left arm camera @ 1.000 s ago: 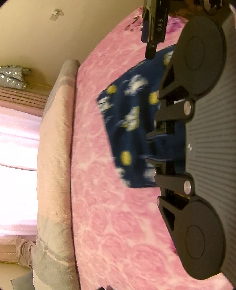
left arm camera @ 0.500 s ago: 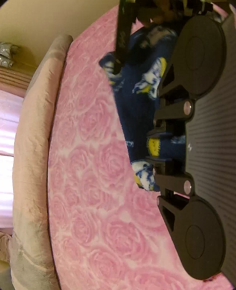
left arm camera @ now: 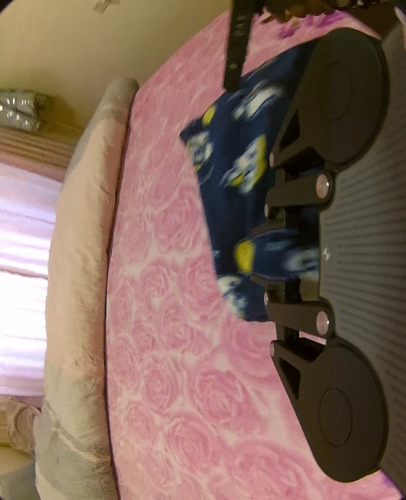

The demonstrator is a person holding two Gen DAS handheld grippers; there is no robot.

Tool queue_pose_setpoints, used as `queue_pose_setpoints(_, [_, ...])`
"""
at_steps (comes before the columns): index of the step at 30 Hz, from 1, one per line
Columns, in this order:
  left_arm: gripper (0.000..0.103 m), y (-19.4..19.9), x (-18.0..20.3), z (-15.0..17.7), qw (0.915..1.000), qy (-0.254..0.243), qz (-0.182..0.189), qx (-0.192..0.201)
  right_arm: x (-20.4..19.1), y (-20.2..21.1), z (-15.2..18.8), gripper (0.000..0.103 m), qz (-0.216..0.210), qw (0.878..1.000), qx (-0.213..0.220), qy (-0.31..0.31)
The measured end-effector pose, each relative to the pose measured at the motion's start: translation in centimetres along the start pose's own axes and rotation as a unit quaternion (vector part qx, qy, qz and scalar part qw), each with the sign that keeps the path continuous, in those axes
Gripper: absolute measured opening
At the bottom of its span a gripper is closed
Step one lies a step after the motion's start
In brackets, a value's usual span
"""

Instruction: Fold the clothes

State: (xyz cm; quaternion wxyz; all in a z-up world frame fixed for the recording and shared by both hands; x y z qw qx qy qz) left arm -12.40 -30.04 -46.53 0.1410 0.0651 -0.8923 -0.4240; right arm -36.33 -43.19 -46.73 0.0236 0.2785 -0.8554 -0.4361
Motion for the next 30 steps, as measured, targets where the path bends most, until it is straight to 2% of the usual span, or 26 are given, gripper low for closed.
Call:
queue_pose_setpoints(3, [0.019, 1.6, 0.6, 2.8, 0.9999, -0.011, 0.006, -0.001, 0.2, 3.8, 4.0, 0.076, 0.029, 0.999, 0.009, 0.020])
queue_pose_setpoints(5, [0.019, 1.8, 0.9, 5.0, 0.9998, -0.018, 0.003, -0.011, 0.0, 3.9, 7.2, 0.076, 0.048, 0.998, -0.011, 0.043])
queue_pose_setpoints(7, [0.019, 2.0, 1.1, 6.9, 0.9994, -0.029, -0.014, -0.012, -0.1, 3.4, 10.0, 0.076, 0.064, 0.996, -0.035, 0.058])
queue_pose_setpoints(8, [0.019, 2.5, 1.5, 7.4, 0.9987, -0.041, -0.028, -0.005, -0.1, 3.2, 10.8, 0.076, 0.064, 0.996, -0.033, 0.055])
queue_pose_setpoints(14, [0.021, 4.8, 2.5, 10.1, 0.9974, -0.041, -0.050, -0.031, -1.3, 7.0, 11.6, 0.076, 0.063, 0.996, -0.007, 0.055])
queue_pose_setpoints(17, [0.020, 5.9, 2.9, 11.5, 0.9968, -0.036, -0.054, -0.046, -1.3, 7.1, 13.5, 0.076, 0.071, 0.996, -0.041, 0.044])
queue_pose_setpoints(21, [0.023, 8.9, 3.5, 13.0, 0.9974, -0.044, -0.045, -0.036, -3.1, 11.3, 14.7, 0.076, 0.039, 0.999, -0.002, 0.013])
queue_pose_setpoints(23, [0.023, 10.2, 3.7, 13.3, 0.9973, -0.043, -0.052, -0.030, -4.1, 13.0, 15.1, 0.076, 0.030, 0.999, 0.009, 0.006])
queue_pose_setpoints(27, [0.032, 12.7, 4.0, 13.6, 0.9975, -0.040, -0.058, -0.010, -6.2, 15.3, 16.0, 0.076, 0.025, 0.999, 0.019, 0.004])
queue_pose_setpoints(30, [0.034, 14.4, 4.6, 13.7, 0.9971, -0.046, -0.060, 0.006, -7.5, 16.0, 16.4, 0.076, 0.023, 0.999, 0.021, 0.012])
Point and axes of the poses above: each gripper's, at about its wrist camera, not at the fingertips, and y roughly against the way its jaws point, x to its right, z to its underside, the point moved 10 cm from there along -y, roughly the way its jaws point, and after that the axes turned 9 degrees about -x, right-handed, at the moved point
